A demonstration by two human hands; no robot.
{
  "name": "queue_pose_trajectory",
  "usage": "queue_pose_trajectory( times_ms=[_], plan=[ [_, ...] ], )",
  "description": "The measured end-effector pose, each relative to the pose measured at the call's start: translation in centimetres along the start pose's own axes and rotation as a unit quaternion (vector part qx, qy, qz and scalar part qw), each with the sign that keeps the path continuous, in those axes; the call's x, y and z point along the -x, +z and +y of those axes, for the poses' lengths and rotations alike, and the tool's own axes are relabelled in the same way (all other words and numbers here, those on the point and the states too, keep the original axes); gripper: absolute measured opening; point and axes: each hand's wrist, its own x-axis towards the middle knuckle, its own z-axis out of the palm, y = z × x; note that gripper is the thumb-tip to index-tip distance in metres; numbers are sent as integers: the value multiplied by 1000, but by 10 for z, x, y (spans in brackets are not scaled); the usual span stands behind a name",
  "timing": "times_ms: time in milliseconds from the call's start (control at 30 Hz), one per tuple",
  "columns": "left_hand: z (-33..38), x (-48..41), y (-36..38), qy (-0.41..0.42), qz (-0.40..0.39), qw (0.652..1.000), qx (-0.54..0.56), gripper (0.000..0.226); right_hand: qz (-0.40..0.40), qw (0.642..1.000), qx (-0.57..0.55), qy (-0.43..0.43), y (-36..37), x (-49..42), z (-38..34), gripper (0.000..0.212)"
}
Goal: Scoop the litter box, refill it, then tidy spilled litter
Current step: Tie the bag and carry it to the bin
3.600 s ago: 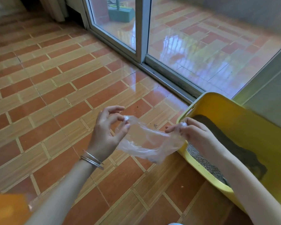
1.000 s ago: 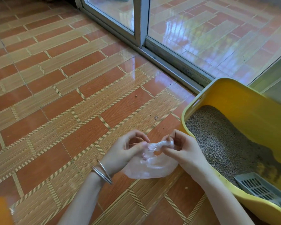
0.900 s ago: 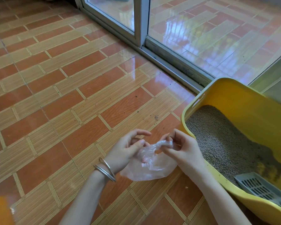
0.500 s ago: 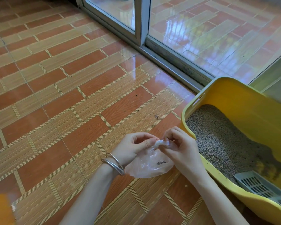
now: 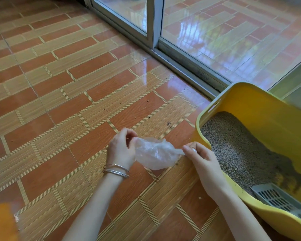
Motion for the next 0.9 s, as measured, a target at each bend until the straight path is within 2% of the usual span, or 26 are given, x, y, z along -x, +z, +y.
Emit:
queue_pose_trajectory(
  times_ms=[67,167,333,467,567,700,900],
  plan=[
    [-14,-5,-1,-14,24,1000,-15,9,1,1000,10,10,1,3,4,45],
    [-32,-10,-5,-33,50,998,-27,9,17,999,37,12,0,3,6,36],
    [-58,-18,-15,-93,51,993,-50,9,29,997,68,19,3,2,16,31],
    [-54,-16,-26,-58,35,996,-62,9,11,995,100,6,1,-5,5,27],
    [-28,-15,-45,-8,-26,1000,14,11,-51,988,145,-2,1,-13,-17,20],
    [23,-10,-53,14,-115,981,159,17,-86,979,178,-48,26,-25,-44,15],
    [67,-14,-48,25,-169,959,225,20,-91,968,217,-81,35,-40,-76,20]
  ],
)
